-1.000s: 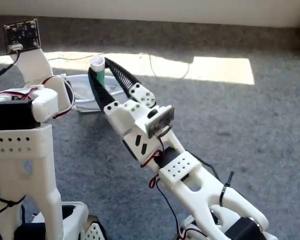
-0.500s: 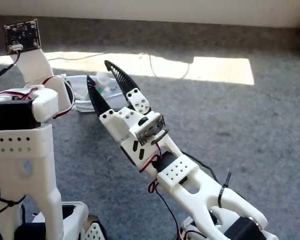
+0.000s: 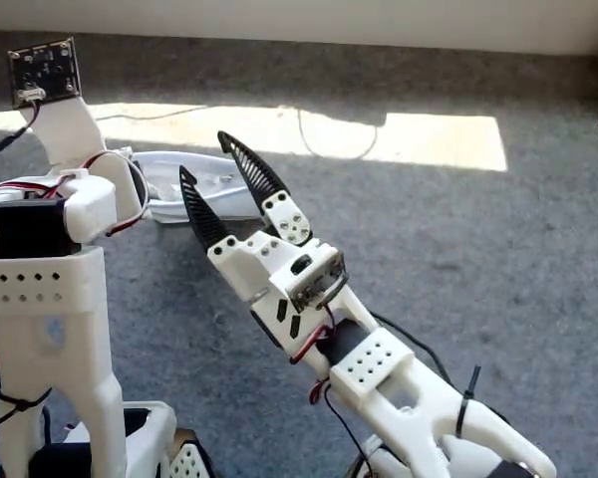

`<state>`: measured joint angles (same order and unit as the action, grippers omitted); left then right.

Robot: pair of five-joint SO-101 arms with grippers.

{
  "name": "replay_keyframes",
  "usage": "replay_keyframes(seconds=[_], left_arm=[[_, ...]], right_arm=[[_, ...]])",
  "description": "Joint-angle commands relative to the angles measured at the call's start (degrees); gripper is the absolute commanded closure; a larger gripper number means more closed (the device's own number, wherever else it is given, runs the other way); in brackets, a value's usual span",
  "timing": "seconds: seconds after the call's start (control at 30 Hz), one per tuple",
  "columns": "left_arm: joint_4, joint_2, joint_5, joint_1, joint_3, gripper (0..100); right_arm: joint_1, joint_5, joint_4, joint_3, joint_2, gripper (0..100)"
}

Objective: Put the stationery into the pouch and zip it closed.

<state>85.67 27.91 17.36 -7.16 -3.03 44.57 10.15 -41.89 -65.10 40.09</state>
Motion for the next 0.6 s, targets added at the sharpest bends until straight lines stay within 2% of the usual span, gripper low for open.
replay_keyframes(seconds=[0.0, 0.1, 0.23, 0.3, 0.57], left_arm=[[0.18, -1.01, 0.62, -0.66, 0.66, 99], [0.18, -1.01, 0.53, -1.19, 0.66, 99], [0.18, -1.01, 0.53, -2.51, 0.66, 99], [0.18, -1.01, 0.53, -2.51, 0.66, 99], [0.26, -1.19, 0.62, -2.51, 0.57, 99]], right_arm=[[-0.75, 0.35, 9.63, 0.40, 9.98, 82.5], [-1.45, -0.70, 19.65, -0.22, 18.24, 82.5], [-3.82, -9.32, 36.09, -0.92, 28.35, 82.5], [-5.05, -10.46, 44.44, -0.13, 31.25, 82.5], [-5.41, -10.99, 65.19, 10.07, 29.14, 82.5]])
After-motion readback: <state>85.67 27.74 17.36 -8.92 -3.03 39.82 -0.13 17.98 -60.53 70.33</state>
